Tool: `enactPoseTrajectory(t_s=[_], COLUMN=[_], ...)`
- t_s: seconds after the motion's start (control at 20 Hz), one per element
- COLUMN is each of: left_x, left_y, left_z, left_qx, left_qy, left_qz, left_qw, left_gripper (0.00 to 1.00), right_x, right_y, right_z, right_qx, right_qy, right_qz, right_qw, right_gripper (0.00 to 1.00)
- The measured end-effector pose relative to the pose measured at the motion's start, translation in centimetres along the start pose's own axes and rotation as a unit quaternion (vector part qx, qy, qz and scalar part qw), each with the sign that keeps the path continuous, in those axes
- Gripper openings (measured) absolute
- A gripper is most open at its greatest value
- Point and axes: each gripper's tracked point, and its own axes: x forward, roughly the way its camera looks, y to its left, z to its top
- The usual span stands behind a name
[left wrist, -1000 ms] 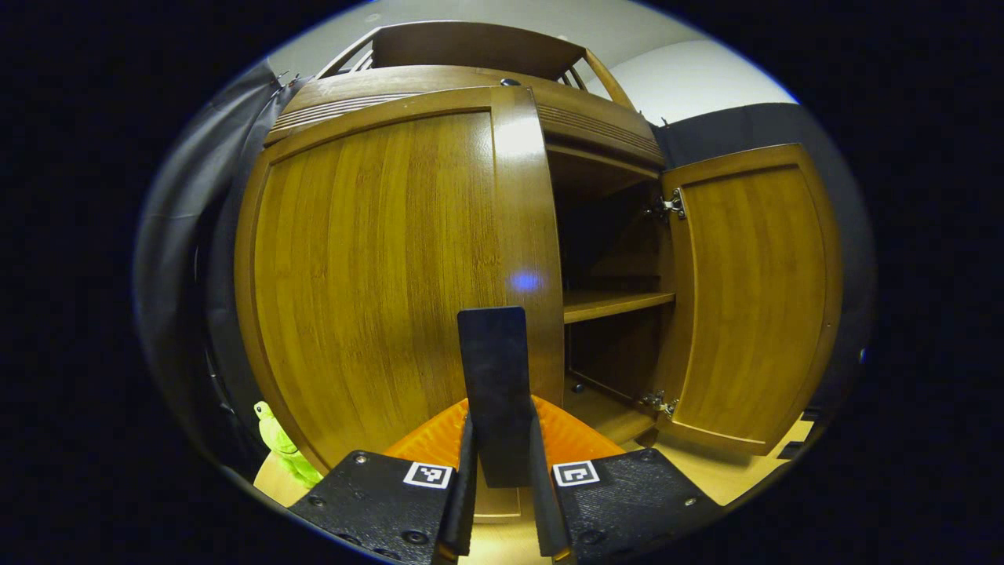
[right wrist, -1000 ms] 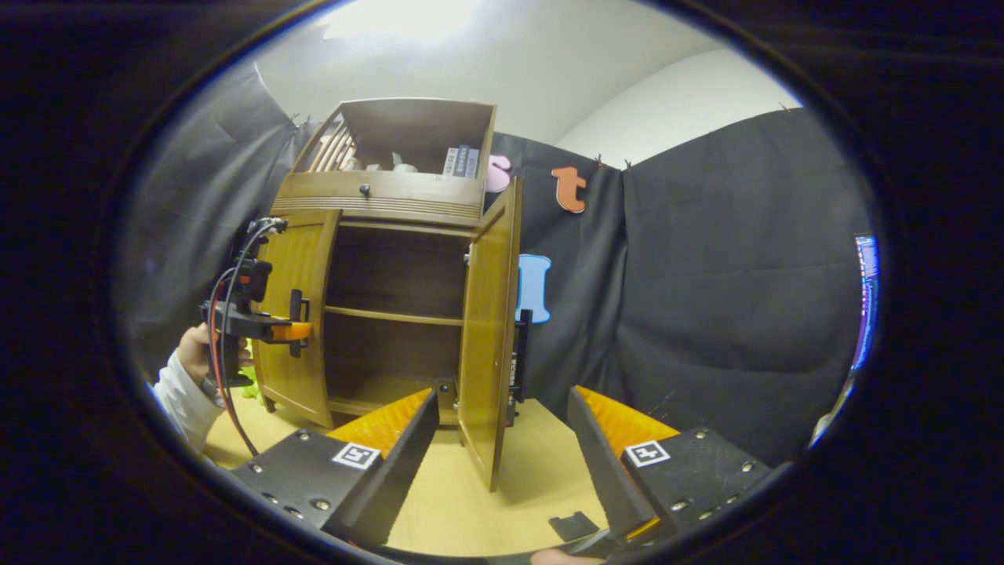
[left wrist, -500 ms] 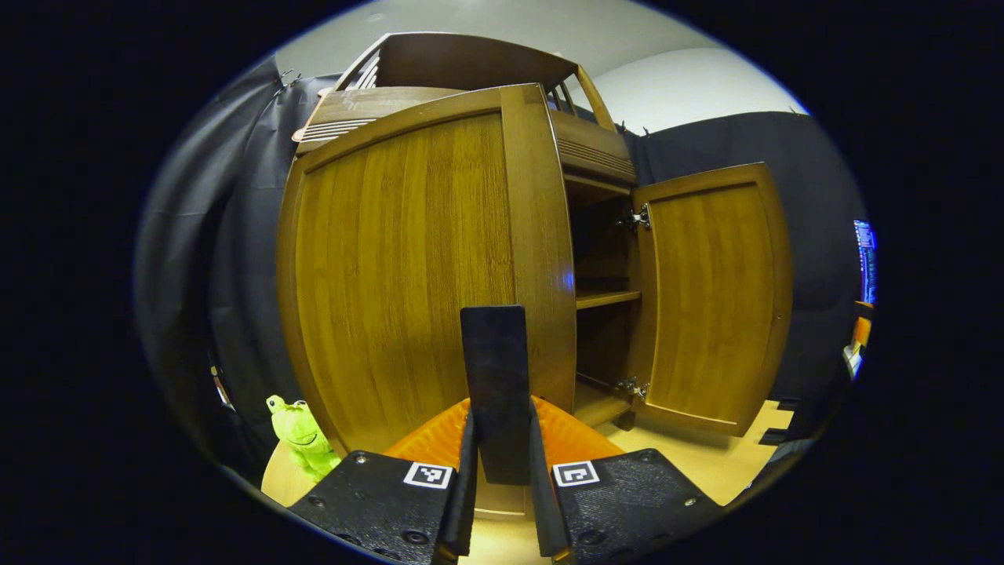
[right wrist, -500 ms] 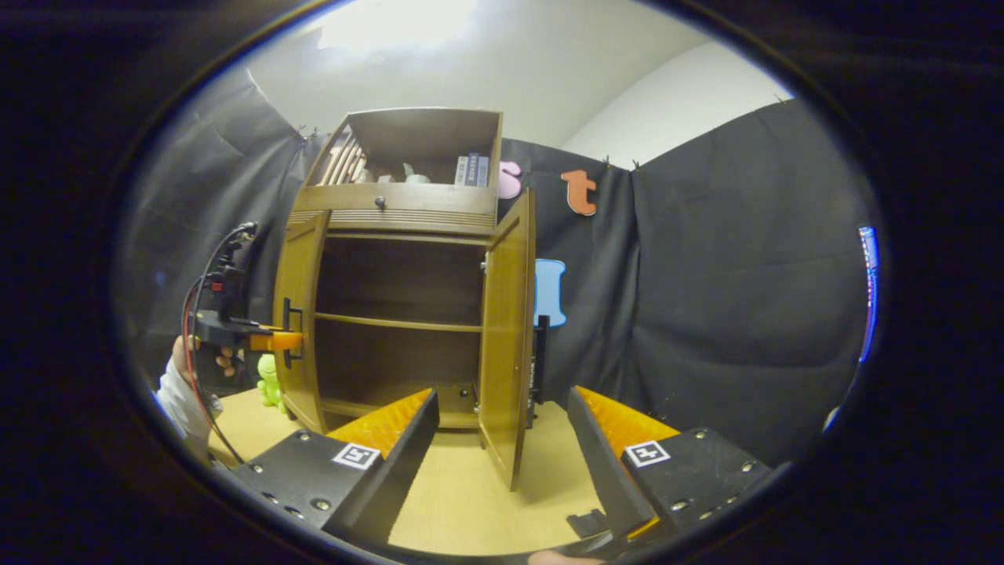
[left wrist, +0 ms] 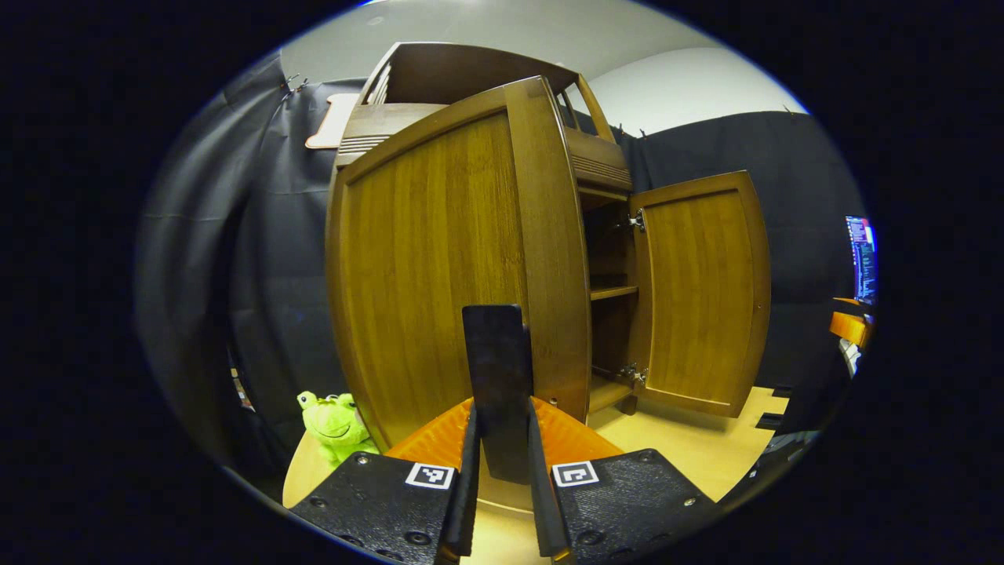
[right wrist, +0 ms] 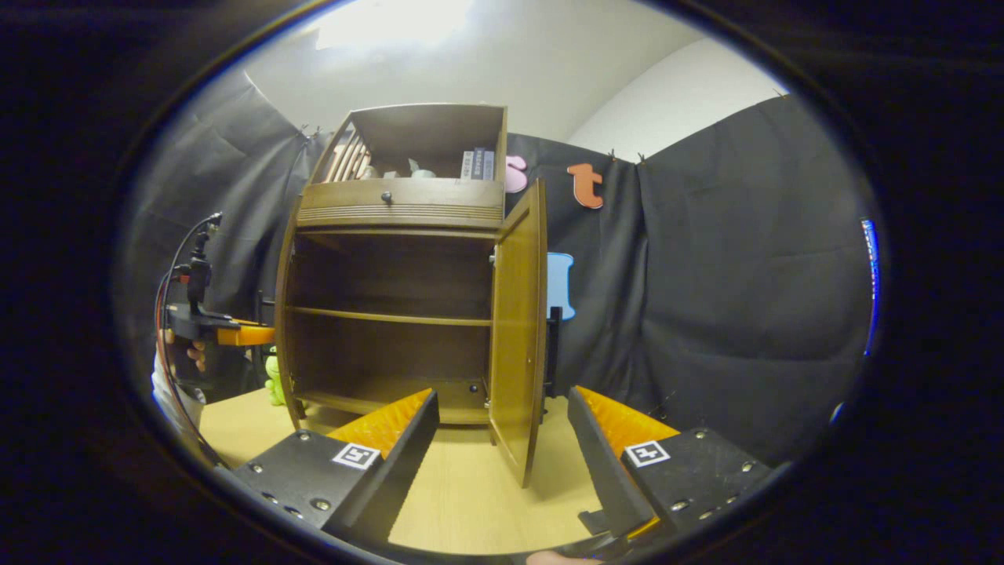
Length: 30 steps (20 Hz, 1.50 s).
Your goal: Open the right door of the double-door shoe cabinet with the right hand, and open the left door with the left hand.
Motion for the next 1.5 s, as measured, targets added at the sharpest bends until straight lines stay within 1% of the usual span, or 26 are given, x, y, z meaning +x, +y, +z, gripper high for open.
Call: enactPoseTrajectory(t_s=[0.25, 0.4, 0.45, 0.55, 0.65, 0.7, 0.75, 0.8, 0.85, 0.9, 0.95, 1.05, 1.25, 1.35, 1.5], left_x=[-2.6, -3.7, -4.1, -4.8, -5.6, -6.0, -6.5, -7.3, -7.2, -7.3, -7.5, -7.9, -8.0, -8.0, -8.1], left_y=[2.3, 3.6, 4.0, 5.3, 7.3, 8.8, 10.6, 11.8, 12.2, 12.7, 13.4, 14.4, 15.3, 15.3, 15.4], left_z=[0.0, -0.1, -0.2, -0.3, -0.4, -0.4, -0.7, -1.0, -0.6, -1.1, -1.1, -1.3, -1.1, -1.3, -1.4], left_qx=[0.001, -0.005, -0.007, -0.003, 0.004, 0.011, 0.019, 0.024, 0.016, 0.011, 0.002, -0.007, -0.005, 0.002, 0.007], left_qy=[-0.010, -0.012, -0.011, -0.011, -0.016, -0.017, -0.016, -0.009, -0.024, -0.017, -0.022, -0.026, -0.053, -0.050, -0.044], left_qz=[0.025, 0.039, 0.044, 0.062, 0.096, 0.119, 0.149, 0.161, 0.151, 0.143, 0.133, 0.101, 0.047, 0.043, 0.058], left_qw=[1.000, 0.999, 0.999, 0.998, 0.995, 0.993, 0.989, 0.987, 0.988, 0.989, 0.991, 0.994, 0.997, 0.998, 0.997], left_gripper=[0.31, 0.29, 0.27, 0.24, 0.22, 0.22, 0.19, 0.15, 0.06, 0.05, 0.04, 0.02, 0.04, 0.05, 0.05], right_x=[0.1, 0.3, 0.3, 0.5, 0.9, 1.0, 1.0, 1.1, 1.1, 1.4, 1.5, 1.7, 2.2, 2.4, 2.6], right_y=[0.9, 1.3, 1.5, 2.0, 2.4, 2.4, 2.6, 3.0, 3.3, 3.4, 3.6, 4.0, 4.4, 4.5, 4.7], right_z=[0.2, 0.0, 0.0, -0.2, -0.5, -0.5, -0.6, -0.6, -0.7, -1.0, -1.1, -1.3, -1.6, -1.7, -1.7], right_qx=[-0.001, 0.001, 0.002, 0.003, 0.003, 0.005, 0.008, 0.010, 0.012, 0.012, 0.012, 0.013, 0.012, 0.013, 0.016], right_qy=[-0.002, -0.001, -0.001, 0.001, 0.003, 0.003, 0.002, 0.001, 0.002, 0.003, 0.005, 0.007, 0.013, 0.015, 0.017], right_qz=[0.009, 0.013, 0.015, 0.019, 0.022, 0.020, 0.021, 0.026, 0.029, 0.029, 0.031, 0.033, 0.033, 0.030, 0.028], right_qw=[1.000, 1.000, 1.000, 1.000, 1.000, 1.000, 1.000, 1.000, 1.000, 0.999, 0.999, 0.999, 0.999, 0.999, 0.999], right_gripper=[0.98, 0.97, 0.98, 0.98, 0.98, 0.98, 0.98, 0.99, 0.99, 0.98, 0.98, 0.98, 0.98, 0.98, 0.98])
